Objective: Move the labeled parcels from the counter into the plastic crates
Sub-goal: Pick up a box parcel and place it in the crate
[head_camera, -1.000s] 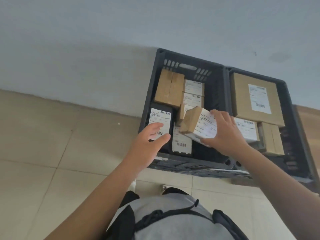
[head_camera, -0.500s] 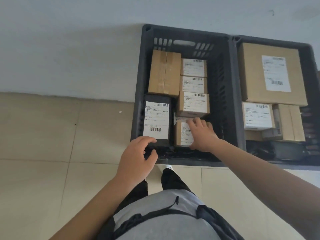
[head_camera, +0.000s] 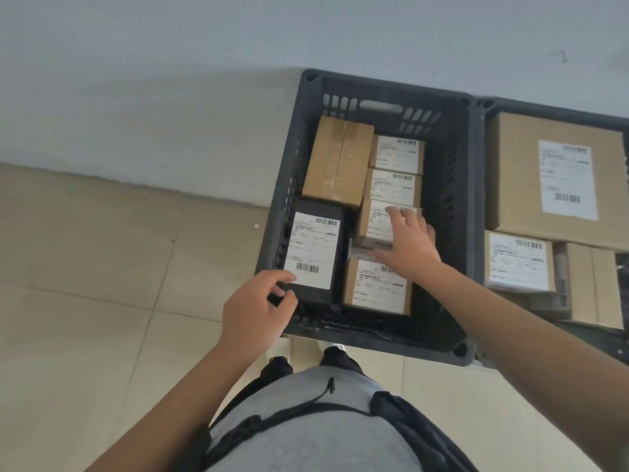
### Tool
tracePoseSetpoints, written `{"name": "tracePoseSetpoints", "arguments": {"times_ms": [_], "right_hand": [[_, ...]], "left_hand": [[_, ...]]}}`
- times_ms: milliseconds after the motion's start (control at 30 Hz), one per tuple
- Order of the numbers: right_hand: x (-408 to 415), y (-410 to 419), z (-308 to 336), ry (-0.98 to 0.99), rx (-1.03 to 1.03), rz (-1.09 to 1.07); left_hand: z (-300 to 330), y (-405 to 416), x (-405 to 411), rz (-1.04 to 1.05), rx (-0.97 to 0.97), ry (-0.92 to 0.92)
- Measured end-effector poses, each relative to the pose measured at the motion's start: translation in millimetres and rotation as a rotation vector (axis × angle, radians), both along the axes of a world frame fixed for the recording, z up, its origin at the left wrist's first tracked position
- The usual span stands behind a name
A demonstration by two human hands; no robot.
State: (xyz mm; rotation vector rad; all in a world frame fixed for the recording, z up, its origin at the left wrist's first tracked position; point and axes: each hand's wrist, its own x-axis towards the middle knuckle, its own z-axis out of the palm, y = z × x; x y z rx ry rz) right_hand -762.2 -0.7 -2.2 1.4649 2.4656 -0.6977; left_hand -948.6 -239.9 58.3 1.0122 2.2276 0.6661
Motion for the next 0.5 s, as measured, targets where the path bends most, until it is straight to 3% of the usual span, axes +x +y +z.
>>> {"name": "tracePoseSetpoints", "arguments": {"times_ms": [133,500], "right_hand": [[-12,38,-1,-0.238,-0.045,0.095],[-4,43,-3,-0.191,-0.086,0.133]], "left_hand": [[-1,0,3,0.005,-0.003,0.028],[-4,-3,7,0.024,0.009,0.052]]}}
